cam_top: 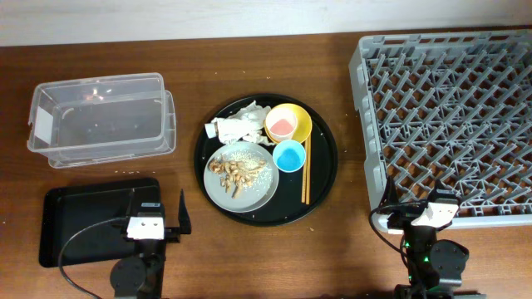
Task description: Sort waste into correct bins and load items into the dishwasher rack
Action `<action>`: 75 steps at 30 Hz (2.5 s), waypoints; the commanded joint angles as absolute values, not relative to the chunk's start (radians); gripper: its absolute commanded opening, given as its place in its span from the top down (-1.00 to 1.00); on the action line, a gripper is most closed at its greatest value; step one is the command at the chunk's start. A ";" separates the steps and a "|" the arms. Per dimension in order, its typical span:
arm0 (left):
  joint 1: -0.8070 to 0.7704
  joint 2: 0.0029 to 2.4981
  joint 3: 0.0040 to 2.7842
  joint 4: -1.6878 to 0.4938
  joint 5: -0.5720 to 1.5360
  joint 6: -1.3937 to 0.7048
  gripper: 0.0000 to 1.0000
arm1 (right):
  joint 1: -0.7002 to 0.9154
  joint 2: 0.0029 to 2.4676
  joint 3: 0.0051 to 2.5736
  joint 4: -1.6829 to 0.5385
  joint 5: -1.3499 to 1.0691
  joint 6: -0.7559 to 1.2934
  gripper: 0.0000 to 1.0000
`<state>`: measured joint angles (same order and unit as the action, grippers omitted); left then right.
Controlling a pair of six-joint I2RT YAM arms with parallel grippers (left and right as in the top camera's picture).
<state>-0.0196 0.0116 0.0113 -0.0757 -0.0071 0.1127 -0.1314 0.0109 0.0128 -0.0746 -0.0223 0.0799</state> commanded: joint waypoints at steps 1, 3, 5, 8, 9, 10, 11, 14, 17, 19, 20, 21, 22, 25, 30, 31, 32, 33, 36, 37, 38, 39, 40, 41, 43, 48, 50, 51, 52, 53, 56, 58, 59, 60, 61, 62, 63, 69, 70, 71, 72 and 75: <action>-0.019 0.008 0.009 -0.083 -0.003 0.129 -0.99 | -0.138 0.006 0.006 -0.078 -0.014 0.090 -0.97; -0.019 0.008 0.009 -0.083 -0.003 0.129 -0.99 | -0.138 0.006 0.006 -0.078 -0.014 0.090 -0.97; -0.019 0.008 0.009 -0.083 -0.003 0.129 -0.99 | -0.138 0.006 0.006 -0.078 -0.014 0.090 -0.97; -0.019 0.008 0.009 -0.083 -0.003 0.129 -0.99 | -0.138 0.006 0.006 -0.078 -0.014 0.090 -0.97; -0.019 0.008 0.009 -0.083 -0.003 0.129 -0.99 | -0.138 0.006 0.006 -0.078 -0.014 0.090 -0.96; -0.019 0.008 0.009 -0.083 -0.003 0.129 -0.99 | -0.138 0.006 0.006 -0.078 -0.014 0.090 -0.97; -0.019 0.008 0.009 -0.083 -0.003 0.129 -0.99 | -0.138 0.006 0.006 -0.078 -0.014 0.090 -0.97; -0.019 0.008 0.009 -0.083 -0.003 0.129 -0.99 | -0.138 0.006 0.006 -0.078 -0.014 0.090 -0.97; -0.019 0.008 0.009 -0.083 -0.003 0.129 -0.99 | -0.138 0.006 0.006 -0.078 -0.014 0.090 -0.97; -0.019 0.008 0.009 -0.083 -0.003 0.129 -0.99 | -0.138 0.006 0.006 -0.078 -0.014 0.090 -0.97; -0.019 0.008 0.009 -0.083 -0.003 0.129 -0.99 | -0.138 0.006 0.006 -0.078 -0.014 0.090 -0.97; -0.019 0.008 0.009 -0.083 -0.003 0.129 -0.99 | -0.138 0.006 0.006 -0.078 -0.014 0.090 -0.97; -0.019 0.008 0.009 -0.083 -0.003 0.129 -0.99 | -0.138 0.006 0.006 -0.078 -0.014 0.090 -0.97; -0.019 0.008 0.009 -0.083 -0.003 0.129 -0.99 | -0.138 0.006 0.006 -0.078 -0.014 0.090 -0.97; -0.019 0.008 0.009 -0.083 -0.003 0.129 -0.99 | -0.138 0.006 0.006 -0.078 -0.014 0.090 -0.97; -0.019 0.008 0.009 -0.083 -0.003 0.129 -0.99 | -0.138 0.006 0.006 -0.078 -0.014 0.090 -0.97; -0.019 0.008 0.009 -0.083 -0.003 0.129 -0.99 | -0.138 0.006 0.006 -0.078 -0.014 0.090 -0.97; -0.019 0.008 0.009 -0.083 -0.003 0.129 -0.99 | -0.138 0.006 0.006 -0.078 -0.014 0.090 -0.97; -0.019 0.008 0.009 -0.083 -0.003 0.129 -0.99 | -0.138 0.006 0.006 -0.078 -0.014 0.090 -0.97; -0.019 0.008 0.009 -0.083 -0.003 0.129 -0.99 | -0.138 0.006 0.006 -0.078 -0.014 0.090 -0.97; -0.019 0.008 0.009 -0.083 -0.003 0.129 -0.99 | -0.138 0.006 0.006 -0.078 -0.014 0.090 -0.97; -0.019 0.008 0.009 -0.083 -0.003 0.129 -0.99 | -0.138 0.006 0.006 -0.078 -0.014 0.090 -0.97; -0.019 0.008 0.009 -0.083 -0.003 0.129 -0.99 | -0.138 0.006 0.006 -0.078 -0.014 0.090 -0.97; -0.019 0.008 0.009 -0.083 -0.003 0.129 -0.99 | -0.138 0.006 0.006 -0.078 -0.014 0.090 -0.97; -0.019 0.008 0.009 -0.083 -0.003 0.129 -0.99 | -0.138 0.006 0.006 -0.078 -0.014 0.090 -0.97; -0.019 0.008 0.009 -0.083 -0.003 0.129 -0.99 | -0.138 0.006 0.006 -0.078 -0.014 0.090 -0.97; -0.019 0.008 0.009 -0.083 -0.003 0.129 -0.99 | -0.138 0.006 0.006 -0.078 -0.014 0.090 -0.97; -0.019 0.008 0.009 -0.083 -0.003 0.129 -0.99 | -0.138 0.006 0.006 -0.078 -0.014 0.090 -0.97; -0.019 0.008 0.009 -0.083 -0.003 0.129 -0.99 | -0.138 0.006 0.006 -0.078 -0.014 0.090 -0.97; -0.019 0.008 0.009 -0.083 -0.003 0.129 -0.99 | -0.138 0.006 0.006 -0.064 -0.047 0.095 -0.97; -0.019 0.008 0.009 -0.083 -0.003 0.129 -0.99 | -0.138 0.006 0.006 -0.047 -0.485 0.094 -0.97; -0.019 0.008 0.009 -0.083 -0.003 0.129 -0.99 | -0.138 0.006 0.006 -0.038 -0.680 0.094 -0.97; -0.019 0.008 0.009 -0.083 -0.003 0.129 -0.99 | -0.138 0.006 0.006 -0.029 -0.708 0.094 -0.96; -0.019 0.008 0.009 -0.083 -0.003 0.129 -0.99 | -0.138 0.006 0.006 -0.035 -0.708 0.094 -0.97; -0.019 0.008 0.009 -0.083 -0.003 0.129 -0.99 | -0.138 0.006 0.006 -0.038 -0.708 0.094 -0.97; -0.019 0.008 0.009 -0.083 -0.003 0.129 -0.99 | -0.138 0.006 0.006 -0.040 -0.708 0.094 -0.97; -0.019 0.008 0.009 -0.083 -0.003 0.129 -0.99 | -0.138 0.006 0.006 -0.041 -0.708 0.094 -0.97; -0.019 0.008 0.009 -0.083 -0.003 0.129 -0.99 | -0.138 0.006 0.006 -0.041 -0.708 0.094 -0.97; -0.019 0.008 0.009 -0.083 -0.003 0.129 -0.99 | -0.138 0.006 0.006 -0.041 -0.708 0.094 -0.97; -0.019 0.008 0.009 -0.083 -0.003 0.129 -0.99 | -0.138 0.006 0.006 -0.041 -0.708 0.094 -0.97; -0.019 0.008 0.009 -0.083 -0.003 0.129 -0.99 | -0.138 0.006 0.006 -0.043 -0.708 0.094 -0.97; -0.019 0.008 0.009 -0.083 -0.003 0.129 -0.99 | -0.138 0.006 0.006 -0.049 -0.707 0.094 -0.97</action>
